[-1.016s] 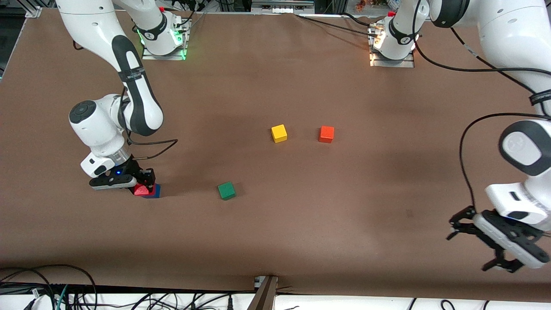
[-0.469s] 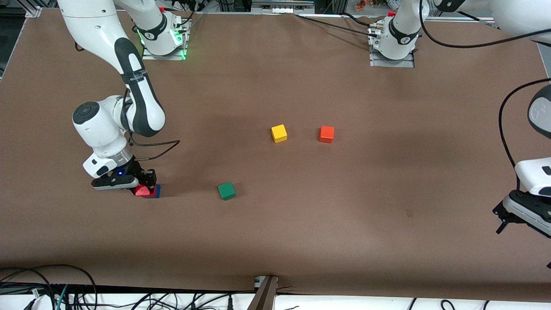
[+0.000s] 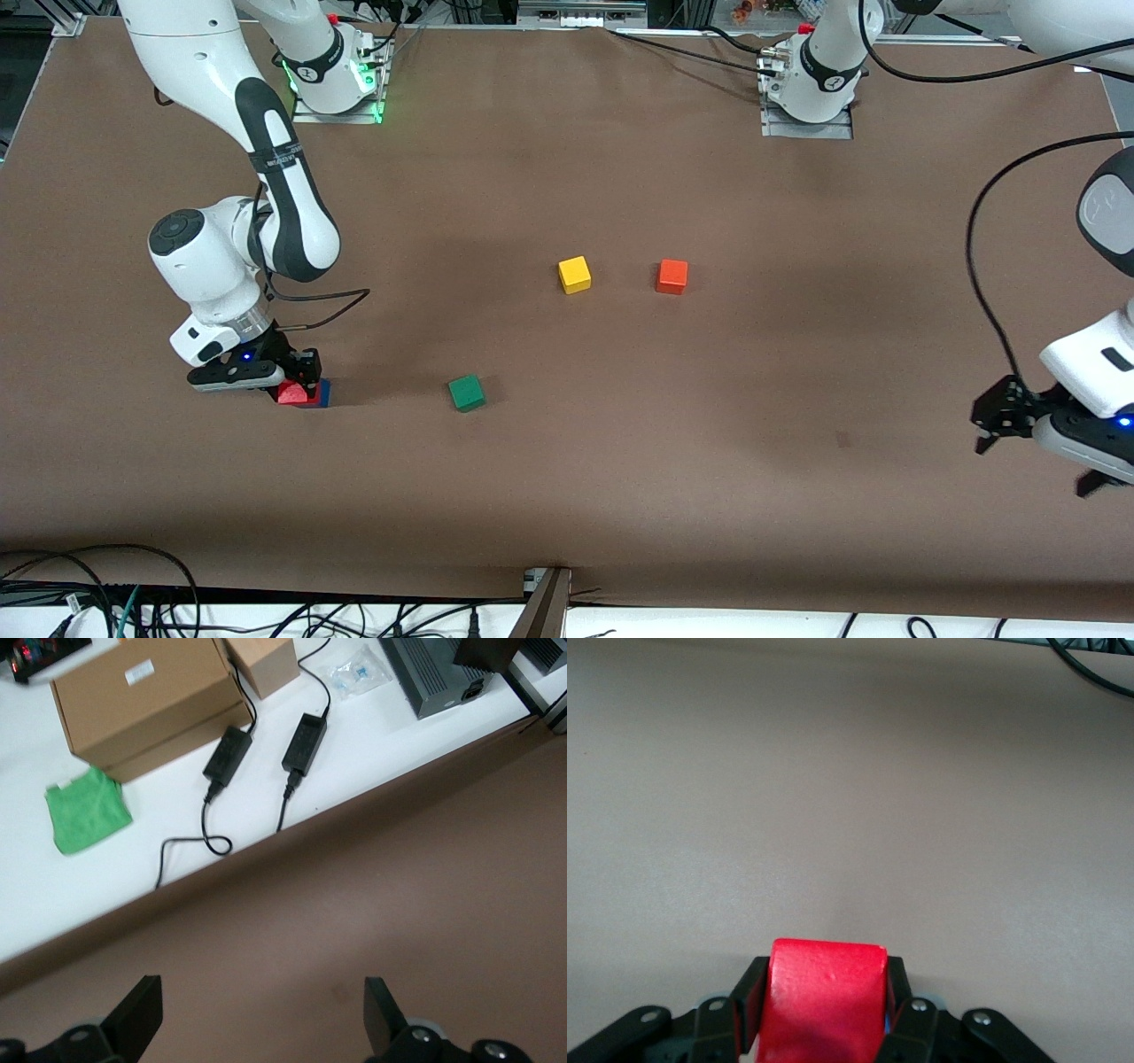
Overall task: Pass red block to right arm, stack on blue
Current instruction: 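Hold the red cube on the blue cube while the left arm withdraws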
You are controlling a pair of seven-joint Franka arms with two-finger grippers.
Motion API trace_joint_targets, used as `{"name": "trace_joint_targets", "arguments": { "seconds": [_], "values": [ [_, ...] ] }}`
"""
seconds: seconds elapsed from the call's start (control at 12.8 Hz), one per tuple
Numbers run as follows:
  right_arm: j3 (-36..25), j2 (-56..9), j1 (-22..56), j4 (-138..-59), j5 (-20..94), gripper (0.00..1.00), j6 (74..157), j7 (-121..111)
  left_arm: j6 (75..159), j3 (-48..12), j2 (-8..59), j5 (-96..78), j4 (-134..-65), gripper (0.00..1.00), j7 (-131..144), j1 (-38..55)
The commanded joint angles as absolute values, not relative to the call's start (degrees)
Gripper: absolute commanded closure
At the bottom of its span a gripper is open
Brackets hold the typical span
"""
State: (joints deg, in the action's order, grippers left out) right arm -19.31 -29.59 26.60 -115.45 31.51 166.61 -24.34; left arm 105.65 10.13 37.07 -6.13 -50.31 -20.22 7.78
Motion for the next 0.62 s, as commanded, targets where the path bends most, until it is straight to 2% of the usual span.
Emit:
{"name": "trace_joint_targets", "arguments": {
  "seconds": [0.0, 0.31, 0.47, 0.55],
  "values": [
    [-19.07, -29.18, 26.28, -115.66, 32.7, 1.0, 167.26, -25.75, 97.24, 9.75, 35.34, -11.58, -50.27, 0.0, -8.12, 5.72],
    [-19.07, -29.18, 26.19, -115.75, 32.7, 1.0, 167.26, -25.84, 87.65, 10.19, 31.91, -13.27, -52.28, 0.0, -1.07, 3.69],
    [-19.07, -29.27, 26.19, -115.66, 32.7, 1.0, 167.26, -25.84, 85.96, 10.2, 28.41, -13.01, -57.19, 0.0, 0.7, 3.17],
    [-19.07, -29.27, 26.19, -115.75, 32.7, 1.0, 167.26, -25.84, 85.96, 10.11, 25.08, -12.83, -61.83, 0.0, 0.7, 2.82]
  ]
}}
